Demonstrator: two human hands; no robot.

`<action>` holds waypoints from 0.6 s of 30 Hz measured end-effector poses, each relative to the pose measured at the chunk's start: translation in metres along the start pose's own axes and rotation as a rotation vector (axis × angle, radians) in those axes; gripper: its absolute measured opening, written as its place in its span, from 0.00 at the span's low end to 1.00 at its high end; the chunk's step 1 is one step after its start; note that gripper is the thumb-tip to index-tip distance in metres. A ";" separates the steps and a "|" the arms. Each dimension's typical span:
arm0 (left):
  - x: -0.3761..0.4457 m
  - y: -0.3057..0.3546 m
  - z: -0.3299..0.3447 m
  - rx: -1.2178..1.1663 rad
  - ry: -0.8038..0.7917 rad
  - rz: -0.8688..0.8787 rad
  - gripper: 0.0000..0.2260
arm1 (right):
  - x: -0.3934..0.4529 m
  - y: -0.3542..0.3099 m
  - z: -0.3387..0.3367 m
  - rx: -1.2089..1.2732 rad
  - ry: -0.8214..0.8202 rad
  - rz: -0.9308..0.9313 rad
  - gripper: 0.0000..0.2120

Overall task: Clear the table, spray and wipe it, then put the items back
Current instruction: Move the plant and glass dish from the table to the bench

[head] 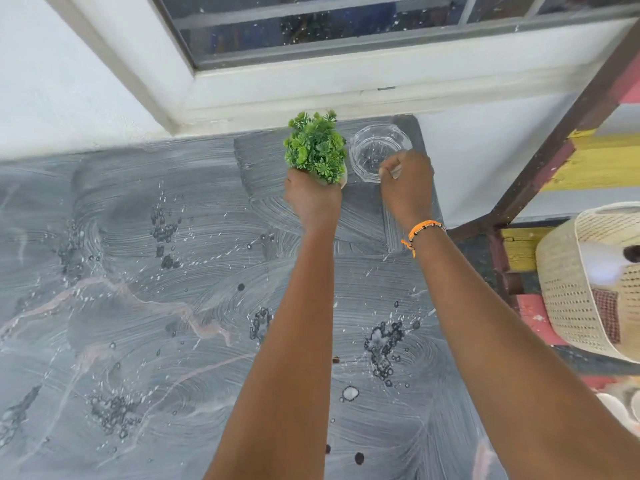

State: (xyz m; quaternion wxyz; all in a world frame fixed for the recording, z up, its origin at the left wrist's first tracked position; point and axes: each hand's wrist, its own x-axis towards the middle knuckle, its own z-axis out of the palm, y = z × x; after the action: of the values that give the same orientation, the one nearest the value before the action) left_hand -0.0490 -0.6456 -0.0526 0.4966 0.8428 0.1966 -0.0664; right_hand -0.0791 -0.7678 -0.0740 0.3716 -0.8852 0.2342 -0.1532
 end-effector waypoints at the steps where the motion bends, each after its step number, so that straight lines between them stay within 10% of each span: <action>1: -0.001 -0.002 0.000 0.016 -0.001 0.034 0.28 | 0.001 0.001 -0.002 0.061 0.034 0.041 0.04; 11: -0.014 -0.017 -0.010 0.027 -0.043 0.232 0.25 | 0.019 0.006 -0.001 0.268 0.093 0.473 0.12; 18: -0.049 -0.036 -0.009 -0.007 -0.071 0.241 0.20 | 0.003 0.019 -0.019 0.293 0.036 0.453 0.14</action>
State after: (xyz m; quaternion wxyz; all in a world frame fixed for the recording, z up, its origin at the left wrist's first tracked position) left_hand -0.1093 -0.6357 -0.0624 0.5105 0.8558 0.0764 -0.0355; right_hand -0.0905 -0.7927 -0.0745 0.5164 -0.7440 0.4084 -0.1140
